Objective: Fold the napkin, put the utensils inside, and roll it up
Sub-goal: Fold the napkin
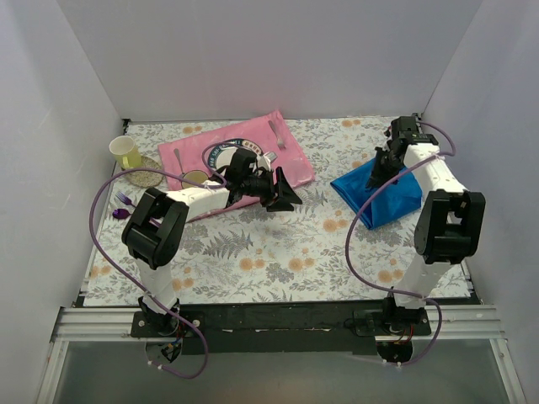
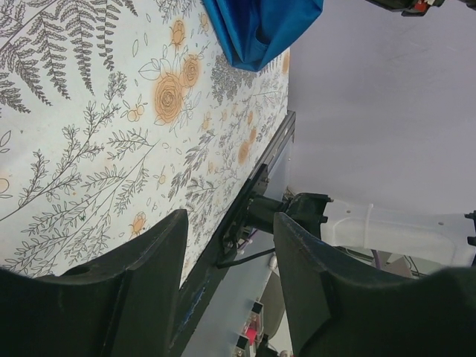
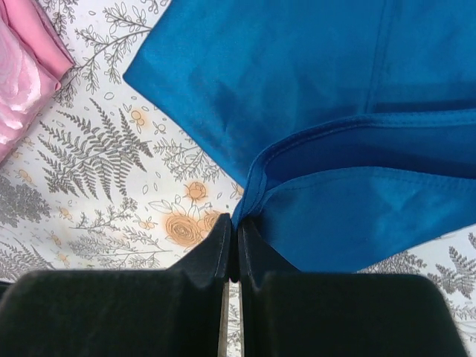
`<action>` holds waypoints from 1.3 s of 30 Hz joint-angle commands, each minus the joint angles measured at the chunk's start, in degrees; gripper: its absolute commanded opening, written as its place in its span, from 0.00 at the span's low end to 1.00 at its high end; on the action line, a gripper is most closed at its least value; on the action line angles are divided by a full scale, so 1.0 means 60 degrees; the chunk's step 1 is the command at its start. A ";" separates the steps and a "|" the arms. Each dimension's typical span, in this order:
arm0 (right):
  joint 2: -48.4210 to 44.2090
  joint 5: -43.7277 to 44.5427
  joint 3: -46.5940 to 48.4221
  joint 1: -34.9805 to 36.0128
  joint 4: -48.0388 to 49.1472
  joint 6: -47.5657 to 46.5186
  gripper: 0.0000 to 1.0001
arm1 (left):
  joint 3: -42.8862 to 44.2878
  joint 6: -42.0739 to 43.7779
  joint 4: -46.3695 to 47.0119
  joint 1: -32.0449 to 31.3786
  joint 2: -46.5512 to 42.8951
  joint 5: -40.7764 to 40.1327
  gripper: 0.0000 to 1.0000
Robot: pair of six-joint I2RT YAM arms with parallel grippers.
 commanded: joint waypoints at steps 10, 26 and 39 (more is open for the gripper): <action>0.1913 -0.0510 0.1766 0.0741 0.0192 -0.1257 0.01 | -0.0119 0.0170 -0.0156 0.0029 -0.0149 0.0075 0.49; 0.2676 -0.0787 0.1899 0.1049 0.0968 -0.1272 0.01 | -0.0207 0.0068 -0.0127 0.0029 -0.0223 0.0016 0.49; 0.3071 -0.1417 0.2133 0.1093 0.1319 -0.1623 0.25 | 0.0027 0.0053 0.0399 -0.0073 0.0128 0.0075 0.50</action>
